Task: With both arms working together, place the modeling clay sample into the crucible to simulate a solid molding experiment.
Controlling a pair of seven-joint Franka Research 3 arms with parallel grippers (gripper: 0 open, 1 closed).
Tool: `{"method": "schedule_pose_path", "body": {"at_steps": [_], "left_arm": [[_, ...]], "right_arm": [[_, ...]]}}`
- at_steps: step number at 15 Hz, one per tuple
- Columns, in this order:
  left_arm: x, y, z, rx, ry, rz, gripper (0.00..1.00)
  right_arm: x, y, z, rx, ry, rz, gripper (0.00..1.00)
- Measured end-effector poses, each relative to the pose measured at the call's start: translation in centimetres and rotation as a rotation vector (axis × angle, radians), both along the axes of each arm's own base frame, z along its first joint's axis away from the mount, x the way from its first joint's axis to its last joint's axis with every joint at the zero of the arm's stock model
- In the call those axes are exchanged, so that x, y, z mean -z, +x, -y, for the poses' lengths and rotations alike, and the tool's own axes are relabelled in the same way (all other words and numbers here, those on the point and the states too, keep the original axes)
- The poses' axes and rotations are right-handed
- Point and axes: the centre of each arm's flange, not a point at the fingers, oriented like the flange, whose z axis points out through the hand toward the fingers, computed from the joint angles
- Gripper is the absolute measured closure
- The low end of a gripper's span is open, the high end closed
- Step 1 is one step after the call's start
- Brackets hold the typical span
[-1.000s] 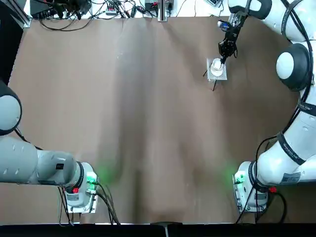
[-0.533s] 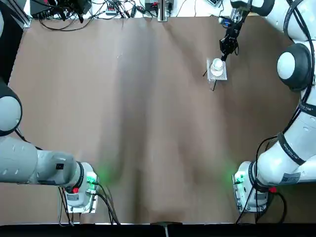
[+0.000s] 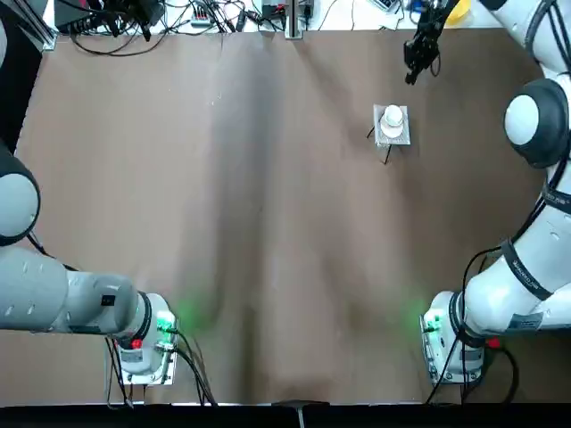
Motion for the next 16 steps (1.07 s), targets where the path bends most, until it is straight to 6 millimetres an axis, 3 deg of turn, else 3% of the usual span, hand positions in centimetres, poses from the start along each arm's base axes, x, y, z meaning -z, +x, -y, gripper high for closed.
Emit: {"method": "schedule_pose_path", "body": {"at_steps": [1, 3, 5, 7, 10, 12, 15, 16], "left_arm": [[0.0, 0.0, -0.1, -0.001, 0.000, 0.000, 0.00], [0.0, 0.0, -0.2, -0.003, 0.000, 0.001, 0.00], [0.0, 0.1, -0.3, -0.005, 0.000, 0.002, 0.00], [0.0, 0.1, -0.3, -0.006, -0.001, 0.004, 0.00], [-0.1, 0.2, -0.5, -0.012, -0.010, 0.008, 0.00], [-0.1, 0.3, -1.0, -0.021, -0.012, 0.013, 0.00], [-0.1, 0.4, -1.4, -0.030, -0.016, 0.015, 0.00], [-0.1, 0.5, -1.5, -0.031, -0.016, 0.015, 0.00]], "right_arm": [[-1.8, -0.2, 0.5, -0.005, -0.027, 0.031, 0.77], [-5.1, -0.8, 1.1, -0.008, -0.113, 0.090, 0.61], [-7.9, -1.5, 0.7, 0.026, -0.209, 0.139, 0.59], [-10.3, -2.1, 0.5, 0.059, -0.245, 0.186, 0.44], [-13.7, -3.3, 1.4, 0.087, -0.243, 0.235, 0.42], [-15.1, -4.5, 1.7, 0.100, -0.225, 0.246, 0.41], [-15.6, -5.8, 1.9, 0.121, -0.206, 0.294, 0.21], [-15.4, -6.1, 1.9, 0.124, -0.204, 0.308, 0.21]]}}
